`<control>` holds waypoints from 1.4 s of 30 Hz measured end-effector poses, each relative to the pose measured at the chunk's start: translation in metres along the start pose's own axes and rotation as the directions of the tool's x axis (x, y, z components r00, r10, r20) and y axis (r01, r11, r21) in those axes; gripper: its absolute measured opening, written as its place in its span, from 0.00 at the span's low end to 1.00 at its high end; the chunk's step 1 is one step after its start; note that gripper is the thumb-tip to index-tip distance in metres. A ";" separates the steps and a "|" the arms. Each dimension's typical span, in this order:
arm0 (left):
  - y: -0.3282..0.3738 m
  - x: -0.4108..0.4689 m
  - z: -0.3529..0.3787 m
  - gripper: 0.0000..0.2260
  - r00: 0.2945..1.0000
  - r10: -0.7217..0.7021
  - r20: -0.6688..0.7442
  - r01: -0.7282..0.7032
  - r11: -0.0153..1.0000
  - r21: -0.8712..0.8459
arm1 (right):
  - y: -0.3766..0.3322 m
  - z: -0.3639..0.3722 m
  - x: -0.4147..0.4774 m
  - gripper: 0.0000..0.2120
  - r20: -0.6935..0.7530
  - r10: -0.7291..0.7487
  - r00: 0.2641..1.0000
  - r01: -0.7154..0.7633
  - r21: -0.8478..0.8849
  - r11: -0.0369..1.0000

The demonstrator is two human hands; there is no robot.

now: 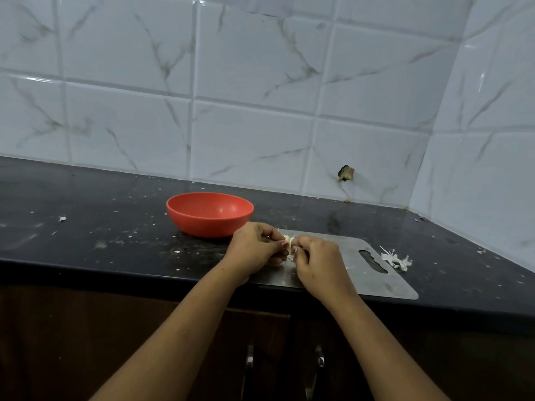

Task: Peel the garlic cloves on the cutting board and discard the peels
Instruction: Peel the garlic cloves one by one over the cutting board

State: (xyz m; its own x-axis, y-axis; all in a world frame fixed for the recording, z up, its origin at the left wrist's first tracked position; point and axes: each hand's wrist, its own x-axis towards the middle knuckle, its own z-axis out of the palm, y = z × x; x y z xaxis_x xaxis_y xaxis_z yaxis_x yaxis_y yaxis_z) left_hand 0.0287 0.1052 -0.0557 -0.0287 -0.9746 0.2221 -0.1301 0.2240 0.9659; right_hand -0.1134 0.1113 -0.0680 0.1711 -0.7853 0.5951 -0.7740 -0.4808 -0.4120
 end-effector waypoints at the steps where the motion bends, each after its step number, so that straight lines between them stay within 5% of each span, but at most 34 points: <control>1: 0.000 -0.001 0.000 0.02 1.000 -0.002 -0.001 0.002 1.000 -0.006 | 0.001 0.001 0.001 0.09 -0.006 -0.002 1.000 0.002 0.006 1.000; 27: 0.006 -0.005 -0.001 0.05 1.000 -0.009 -0.028 0.006 0.995 -0.099 | -0.003 -0.002 0.001 0.07 0.003 0.022 1.000 -0.022 0.184 0.983; 32: 0.006 -0.003 -0.001 0.07 0.998 -0.025 -0.062 0.016 0.990 -0.138 | -0.001 -0.004 0.002 0.10 0.047 0.072 0.996 -0.084 0.329 0.940; 42: 0.005 -0.004 -0.002 0.06 0.998 0.010 -0.068 -0.011 1.000 -0.009 | -0.004 -0.010 0.002 0.13 0.113 0.043 0.993 -0.067 0.222 0.973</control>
State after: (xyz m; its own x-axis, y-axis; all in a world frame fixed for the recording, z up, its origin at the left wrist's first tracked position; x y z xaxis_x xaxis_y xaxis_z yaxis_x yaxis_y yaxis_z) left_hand 0.0305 0.1106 -0.0511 0.0378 -0.9698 0.2408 -0.1205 0.2348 0.9646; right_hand -0.1155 0.1157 -0.0584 0.2060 -0.8442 0.4948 -0.6290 -0.5016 -0.5939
